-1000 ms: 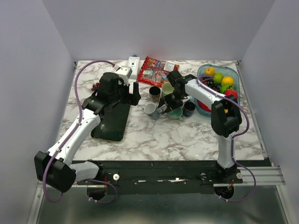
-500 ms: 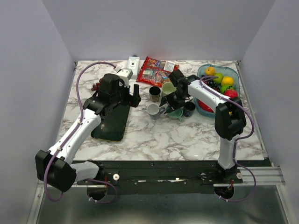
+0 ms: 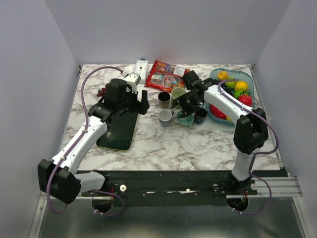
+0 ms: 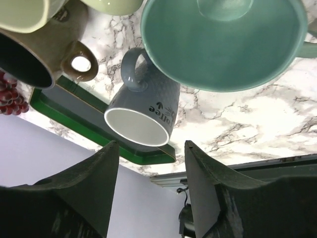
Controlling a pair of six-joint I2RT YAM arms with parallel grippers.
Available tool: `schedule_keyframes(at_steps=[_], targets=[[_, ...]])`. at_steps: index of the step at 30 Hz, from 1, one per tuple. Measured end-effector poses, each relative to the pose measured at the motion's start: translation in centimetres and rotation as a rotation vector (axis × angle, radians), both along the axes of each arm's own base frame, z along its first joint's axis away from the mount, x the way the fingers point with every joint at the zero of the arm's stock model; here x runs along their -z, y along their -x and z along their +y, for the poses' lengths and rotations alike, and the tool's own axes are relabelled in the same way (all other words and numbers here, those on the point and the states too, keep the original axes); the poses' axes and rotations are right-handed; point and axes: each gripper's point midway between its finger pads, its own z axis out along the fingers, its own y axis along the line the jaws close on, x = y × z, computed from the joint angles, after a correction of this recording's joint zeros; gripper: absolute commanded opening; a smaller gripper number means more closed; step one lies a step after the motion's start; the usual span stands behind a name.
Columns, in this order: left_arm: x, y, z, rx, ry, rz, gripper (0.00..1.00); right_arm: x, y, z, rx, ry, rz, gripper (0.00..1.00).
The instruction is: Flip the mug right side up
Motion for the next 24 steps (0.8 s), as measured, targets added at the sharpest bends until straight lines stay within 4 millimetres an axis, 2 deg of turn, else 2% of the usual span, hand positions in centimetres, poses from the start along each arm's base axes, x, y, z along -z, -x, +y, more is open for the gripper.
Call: schedule_keyframes(at_steps=[7, 11, 13, 20, 22, 24], targets=[[0.0, -0.1, 0.5, -0.035, -0.008, 0.000, 0.99, -2.6, -0.3, -2.4, -0.009, 0.082, -0.139, 0.78], [-0.2, -0.2, 1.7, -0.106, -0.023, -0.004, 0.99, -5.3, -0.8, -5.4, -0.018, 0.201, -0.290, 0.92], [-0.4, -0.2, 2.7, -0.162, -0.040, -0.008, 0.99, -7.0, -0.7, -8.0, -0.027, 0.293, -0.383, 1.00], [-2.2, -0.6, 5.0, -0.296, -0.074, -0.030, 0.99, -12.4, 1.7, -18.4, 0.026, 0.527, -0.666, 1.00], [-2.7, -0.7, 5.4, -0.315, -0.079, -0.039, 0.99, -13.7, 1.9, -20.7, 0.055, 0.580, -0.706, 1.00], [-3.3, -0.8, 5.9, -0.342, -0.091, -0.054, 0.99, -14.8, 1.8, -21.9, 0.063, 0.623, -0.742, 1.00]])
